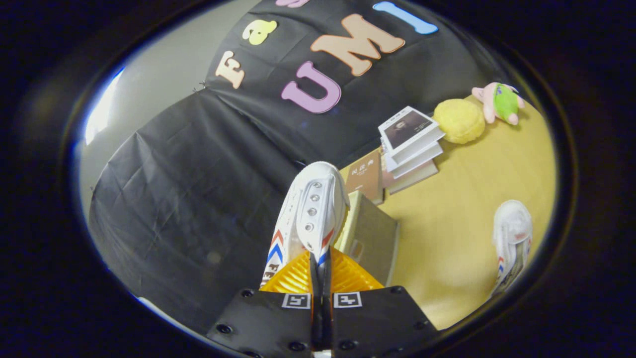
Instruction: Open the storage box then place both shoes into the box .Put the left shoe in first, then the right shoe, with the right side of both shoes facing outward in a uniform manner.
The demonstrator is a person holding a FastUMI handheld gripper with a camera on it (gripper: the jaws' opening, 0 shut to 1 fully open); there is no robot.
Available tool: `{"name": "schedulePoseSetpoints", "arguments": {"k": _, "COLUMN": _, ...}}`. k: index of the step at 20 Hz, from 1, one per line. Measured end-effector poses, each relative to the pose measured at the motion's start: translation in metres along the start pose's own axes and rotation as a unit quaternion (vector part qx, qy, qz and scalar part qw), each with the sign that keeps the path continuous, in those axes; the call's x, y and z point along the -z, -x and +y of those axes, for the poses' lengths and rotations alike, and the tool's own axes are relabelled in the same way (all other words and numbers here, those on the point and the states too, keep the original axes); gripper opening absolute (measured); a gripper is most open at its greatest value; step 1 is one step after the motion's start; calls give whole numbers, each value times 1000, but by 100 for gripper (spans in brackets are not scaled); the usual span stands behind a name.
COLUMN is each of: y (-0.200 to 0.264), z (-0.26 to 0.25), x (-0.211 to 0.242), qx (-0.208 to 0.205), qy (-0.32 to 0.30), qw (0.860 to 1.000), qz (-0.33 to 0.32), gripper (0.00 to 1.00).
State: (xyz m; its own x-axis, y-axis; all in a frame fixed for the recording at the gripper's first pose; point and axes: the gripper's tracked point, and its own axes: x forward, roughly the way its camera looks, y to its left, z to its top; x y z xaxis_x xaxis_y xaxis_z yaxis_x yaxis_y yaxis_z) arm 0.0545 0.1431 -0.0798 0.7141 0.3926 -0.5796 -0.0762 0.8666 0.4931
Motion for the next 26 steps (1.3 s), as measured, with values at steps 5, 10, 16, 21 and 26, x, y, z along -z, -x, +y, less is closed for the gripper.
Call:
{"name": "schedulePoseSetpoints", "arguments": {"k": 5, "y": -76, "z": 9, "x": 38, "qx": 64, "qy": -24, "qw": 994, "qz": 83, "gripper": 3}}
{"name": "schedulePoseSetpoints", "arguments": {"k": 10, "y": -126, "z": -16, "x": 62, "qx": 169, "qy": 16, "qw": 981, "qz": 95, "gripper": 3}}
{"name": "schedulePoseSetpoints", "arguments": {"k": 16, "y": -139, "z": 17, "x": 92, "qx": 144, "qy": 86, "qw": 976, "qz": 137, "gripper": 32}}
{"name": "schedulePoseSetpoints", "arguments": {"k": 21, "y": -101, "z": 26, "x": 58, "qx": 125, "qy": 175, "qw": 971, "qz": 105, "gripper": 100}}
{"name": "schedulePoseSetpoints", "arguments": {"k": 26, "y": -34, "z": 5, "x": 9, "qx": 124, "qy": 237, "qw": 962, "qz": 54, "gripper": 100}}
